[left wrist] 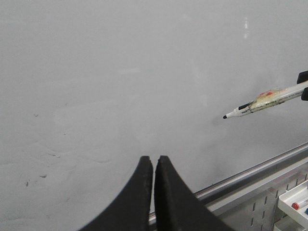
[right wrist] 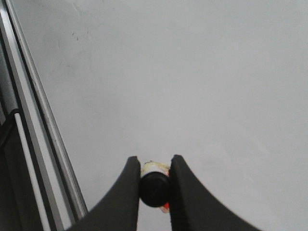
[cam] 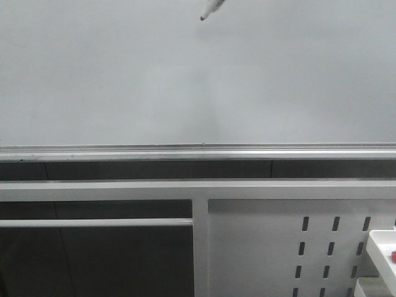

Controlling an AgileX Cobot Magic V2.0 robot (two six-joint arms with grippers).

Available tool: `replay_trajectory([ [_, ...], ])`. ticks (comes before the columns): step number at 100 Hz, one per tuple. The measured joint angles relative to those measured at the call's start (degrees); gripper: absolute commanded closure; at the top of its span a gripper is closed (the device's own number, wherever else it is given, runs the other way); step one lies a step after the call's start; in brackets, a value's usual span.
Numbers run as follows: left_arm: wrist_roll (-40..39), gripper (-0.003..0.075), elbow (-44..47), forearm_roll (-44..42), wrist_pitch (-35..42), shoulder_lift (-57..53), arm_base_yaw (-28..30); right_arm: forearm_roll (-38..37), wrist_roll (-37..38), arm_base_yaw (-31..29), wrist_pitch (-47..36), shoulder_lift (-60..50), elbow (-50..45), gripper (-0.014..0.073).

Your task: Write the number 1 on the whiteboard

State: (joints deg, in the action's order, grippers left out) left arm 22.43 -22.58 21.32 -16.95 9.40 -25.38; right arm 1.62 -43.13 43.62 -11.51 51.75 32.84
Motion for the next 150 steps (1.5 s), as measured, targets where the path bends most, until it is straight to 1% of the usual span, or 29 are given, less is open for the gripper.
replay_trajectory([
  [35,-0.10,0.0740,0.00,0.00,-0.09,0.00,0.00,0.00,0.00,-0.11,-0.35,1.69,0.00,0.0643],
  [67,-0.10,0.0740,0.00,0.00,-0.09,0.00,0.00,0.65,0.11,-5.01,-0.55,1.69,0.00,0.0643],
  [128,-0.10,0.0740,0.00,0.00,-0.09,0.00,0.00,0.65,0.72,-5.20,-2.12,4.02,0.00,0.0643],
  [141,-0.10,0.0740,0.00,0.00,-0.09,0.00,0.00,2.94,0.85,-5.61,-1.73,4.56,0.00,0.0643],
  [150,-0.10,0.0740,0.00,0.00,0.01,0.00,0.00,5.05,0.96,-6.37,0.76,6.35,0.00,0.0643],
])
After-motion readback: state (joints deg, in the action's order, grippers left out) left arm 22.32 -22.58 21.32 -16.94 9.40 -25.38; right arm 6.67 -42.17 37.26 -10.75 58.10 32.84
